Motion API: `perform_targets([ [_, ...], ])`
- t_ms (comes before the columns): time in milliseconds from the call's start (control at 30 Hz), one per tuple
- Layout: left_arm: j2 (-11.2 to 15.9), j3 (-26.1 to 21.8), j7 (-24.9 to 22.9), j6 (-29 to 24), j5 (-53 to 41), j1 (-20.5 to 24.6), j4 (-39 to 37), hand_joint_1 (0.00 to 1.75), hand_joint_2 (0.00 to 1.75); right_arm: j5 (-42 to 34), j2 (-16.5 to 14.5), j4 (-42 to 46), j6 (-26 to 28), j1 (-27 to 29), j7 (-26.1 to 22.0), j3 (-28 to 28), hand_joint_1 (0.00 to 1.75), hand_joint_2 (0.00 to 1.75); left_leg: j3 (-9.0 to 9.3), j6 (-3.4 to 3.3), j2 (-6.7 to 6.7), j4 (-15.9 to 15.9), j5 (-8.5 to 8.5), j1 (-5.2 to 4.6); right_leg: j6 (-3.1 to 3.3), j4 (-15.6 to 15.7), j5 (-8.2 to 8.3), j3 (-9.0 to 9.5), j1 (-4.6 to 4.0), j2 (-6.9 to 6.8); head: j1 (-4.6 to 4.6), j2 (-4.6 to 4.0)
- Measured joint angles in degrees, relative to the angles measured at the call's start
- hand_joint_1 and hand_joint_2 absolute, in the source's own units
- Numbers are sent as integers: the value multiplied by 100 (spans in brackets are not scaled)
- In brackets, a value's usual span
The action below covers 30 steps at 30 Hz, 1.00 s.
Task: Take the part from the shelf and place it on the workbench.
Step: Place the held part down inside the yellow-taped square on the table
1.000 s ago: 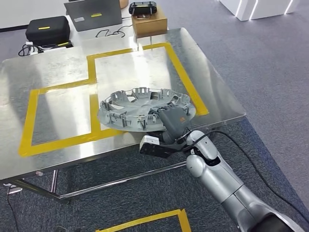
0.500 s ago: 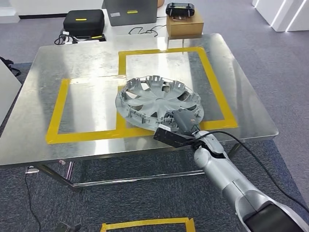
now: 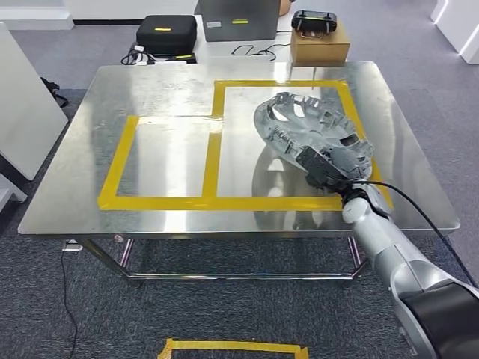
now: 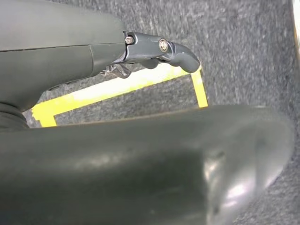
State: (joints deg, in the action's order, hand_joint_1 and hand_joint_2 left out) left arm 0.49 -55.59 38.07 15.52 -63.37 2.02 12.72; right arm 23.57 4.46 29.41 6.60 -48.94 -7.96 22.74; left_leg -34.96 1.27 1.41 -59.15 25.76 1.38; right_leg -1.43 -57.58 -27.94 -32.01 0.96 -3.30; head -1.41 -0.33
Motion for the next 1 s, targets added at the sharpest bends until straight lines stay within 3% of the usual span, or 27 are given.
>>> perform_targets([
  [133, -1, -3, 8, -1, -7, -15, -6, 0, 0, 14, 49, -98, 15, -62, -28, -169, 175, 175, 50, -171, -55, 103, 5, -32, -152, 27, -30, 20, 4, 5, 28, 1],
  [167, -4, -3, 13, -2, -9, -17, -7, 0, 0, 20, 63, -105, 30, -64, -87, -215, 175, 175, 62, -194, -65, 107, 0, -37, -121, 18, -28, 11, 8, 51, 48, 1],
  [267, -19, -4, 48, -2, -22, -8, -9, 0, 0, 4, 95, -102, 56, -31, -394, -340, 175, 175, 74, -209, -84, 93, 16, -85, 141, 24, 10, 37, 10, 123, 113, 1],
  [300, -21, -5, 64, -2, -26, -9, -10, 0, 0, -6, 96, -86, 54, 6, -525, -374, 175, 175, 72, -217, -88, 90, 23, -96, 167, 38, 11, 54, 12, 116, 120, 1],
  [433, -22, -6, 91, -4, -34, -18, -10, 0, 0, -14, 94, 15, 51, 171, -833, -459, 175, 175, 67, -247, -90, 87, 40, -108, 71, 83, 32, 68, 21, 119, 132, 1],
  [567, -25, -7, 94, -7, -40, -18, -12, 0, 0, 33, 93, 60, 19, 209, -711, -482, 175, 175, 65, -251, -90, 85, 43, -113, -139, 123, 29, 86, 37, 119, 130, 1],
  [800, -29, -34, 76, -13, -40, -4, -13, 0, 0, 262, 78, 14, -118, 22, 178, -469, 175, 175, 69, -243, -91, 91, 31, -90, -164, 123, 25, 90, 17, 102, 128, 1],
  [833, -32, -37, 67, -13, -40, -6, -13, 0, 0, 287, 75, -3, -136, 0, 231, -468, 147, 175, 69, -241, -91, 91, 30, -86, -162, 121, 24, 91, 14, 99, 128, 2],
  [933, -45, -43, 30, -14, -47, -6, -13, 0, 0, 374, 54, -83, -167, -33, 408, -467, 17, 175, 70, -239, -91, 92, 28, -82, -160, 116, 22, 93, 11, 98, 128, 2],
  [967, -50, -45, 18, -14, -53, -6, -13, 0, 0, 384, 44, -112, -168, -31, 441, -467, 0, 175, 71, -239, -91, 92, 28, -81, -159, 116, 22, 93, 11, 98, 128, 1],
  [1000, -56, -46, 7, -15, -60, -8, -13, 0, 0, 380, 34, -143, -175, -19, 450, -467, 0, 175, 71, -238, -91, 92, 28, -81, -159, 115, 22, 93, 11, 98, 127, 1],
])
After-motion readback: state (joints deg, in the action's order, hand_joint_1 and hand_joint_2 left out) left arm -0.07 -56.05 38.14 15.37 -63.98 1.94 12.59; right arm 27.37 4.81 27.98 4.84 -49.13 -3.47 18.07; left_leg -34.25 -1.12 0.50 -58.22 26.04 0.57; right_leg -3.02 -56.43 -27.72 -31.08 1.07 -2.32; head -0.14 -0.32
